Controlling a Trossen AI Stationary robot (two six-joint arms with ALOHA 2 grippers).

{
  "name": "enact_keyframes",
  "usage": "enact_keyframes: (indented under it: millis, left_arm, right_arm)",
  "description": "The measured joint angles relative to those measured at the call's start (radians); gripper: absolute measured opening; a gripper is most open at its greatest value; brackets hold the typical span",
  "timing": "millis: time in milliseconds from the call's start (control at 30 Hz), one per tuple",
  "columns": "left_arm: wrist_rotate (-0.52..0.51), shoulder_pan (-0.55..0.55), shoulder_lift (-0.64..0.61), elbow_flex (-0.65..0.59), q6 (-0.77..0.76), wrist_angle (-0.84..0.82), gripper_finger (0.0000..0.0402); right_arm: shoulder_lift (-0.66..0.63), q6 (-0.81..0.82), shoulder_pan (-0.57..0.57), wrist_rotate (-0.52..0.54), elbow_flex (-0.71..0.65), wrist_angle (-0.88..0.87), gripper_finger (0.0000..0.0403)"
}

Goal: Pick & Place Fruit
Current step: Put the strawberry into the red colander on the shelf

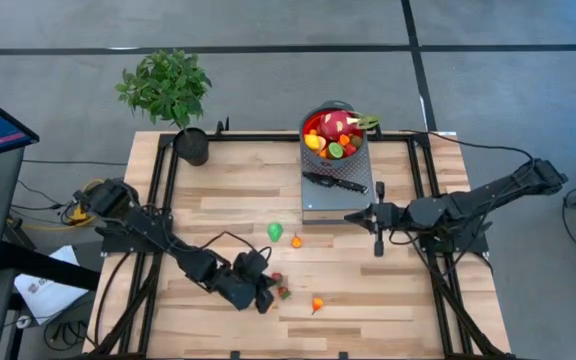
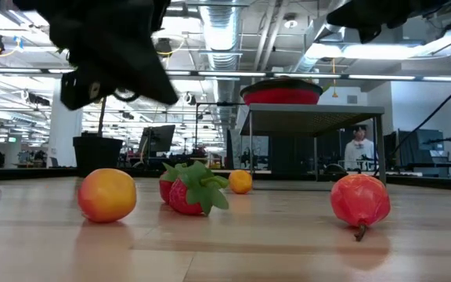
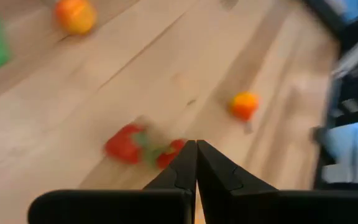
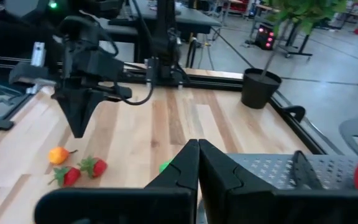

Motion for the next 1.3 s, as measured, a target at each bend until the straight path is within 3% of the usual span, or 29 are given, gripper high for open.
enact_keyframes:
  millis: [367, 533, 700, 1067, 1300]
  left_arm:
    - [0.193, 0.079, -0.003, 0.0, 0.048, -0.058, 0.0002]
    - [0.219, 0.097, -0.003, 0.0, 0.078, -0.057, 0.0023]
    - [0.219, 0.128, -0.004, 0.0, 0.035, -0.057, 0.009]
    - [0.22, 0.162, -0.004, 0.0, -0.082, -0.058, 0.028]
    - [0.247, 0.162, -0.004, 0.0, -0.103, -0.058, 0.0343]
  right_arm:
    - [0.0, 0.0, -0.055, 0.0, 0.0, -0.001, 0.0001]
    - [0.0, 0.0, -0.056, 0.0, 0.0, -0.011, 0.0001]
    - [0.0, 0.0, -0.056, 0.0, 0.0, -0.023, 0.0001]
    - [0.0, 0.0, -0.056, 0.0, 0.0, -0.064, 0.0]
    - [0.0, -0.004, -0.056, 0.0, 0.0, -0.084, 0.0]
